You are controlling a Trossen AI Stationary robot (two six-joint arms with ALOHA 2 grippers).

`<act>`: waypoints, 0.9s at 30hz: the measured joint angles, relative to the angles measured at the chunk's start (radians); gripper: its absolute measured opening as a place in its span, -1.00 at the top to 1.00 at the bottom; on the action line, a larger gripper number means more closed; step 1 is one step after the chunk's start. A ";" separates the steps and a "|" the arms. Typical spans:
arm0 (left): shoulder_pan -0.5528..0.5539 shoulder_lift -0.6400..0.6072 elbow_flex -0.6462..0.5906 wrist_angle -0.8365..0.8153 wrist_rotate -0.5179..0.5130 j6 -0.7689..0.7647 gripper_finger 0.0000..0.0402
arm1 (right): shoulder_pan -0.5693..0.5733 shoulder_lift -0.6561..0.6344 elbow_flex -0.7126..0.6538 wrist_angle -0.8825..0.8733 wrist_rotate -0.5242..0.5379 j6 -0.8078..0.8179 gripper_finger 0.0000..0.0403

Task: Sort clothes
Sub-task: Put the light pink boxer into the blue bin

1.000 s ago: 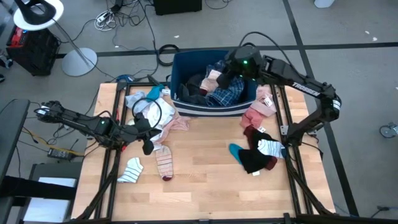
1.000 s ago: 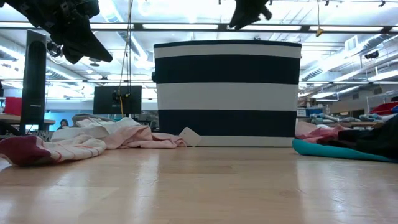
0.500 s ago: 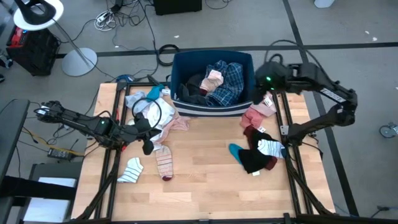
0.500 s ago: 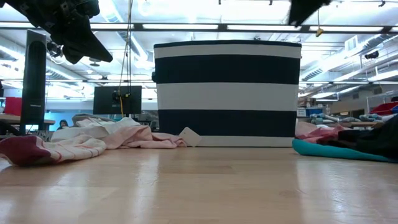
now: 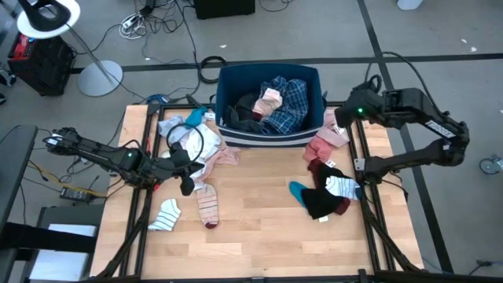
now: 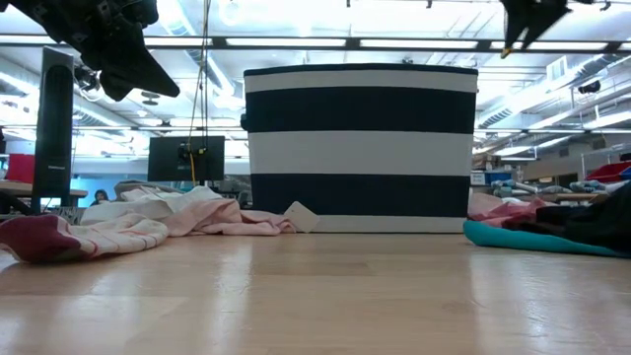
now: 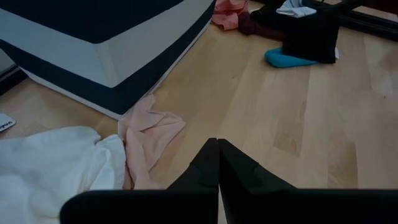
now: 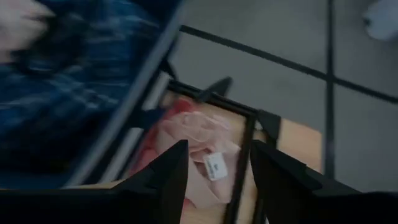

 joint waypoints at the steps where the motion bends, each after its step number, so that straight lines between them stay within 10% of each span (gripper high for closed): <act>1: 0.000 0.000 0.000 0.005 0.000 0.002 0.97 | -0.015 -0.012 -0.031 -0.003 0.009 0.023 0.15; 13: 0.000 0.000 0.000 0.014 0.000 0.005 0.97 | -0.157 -0.065 -0.488 0.175 -0.025 0.229 0.15; 27: 0.000 0.000 0.000 0.013 0.000 0.006 0.97 | -0.403 -0.001 -0.876 0.812 -0.310 -0.043 0.15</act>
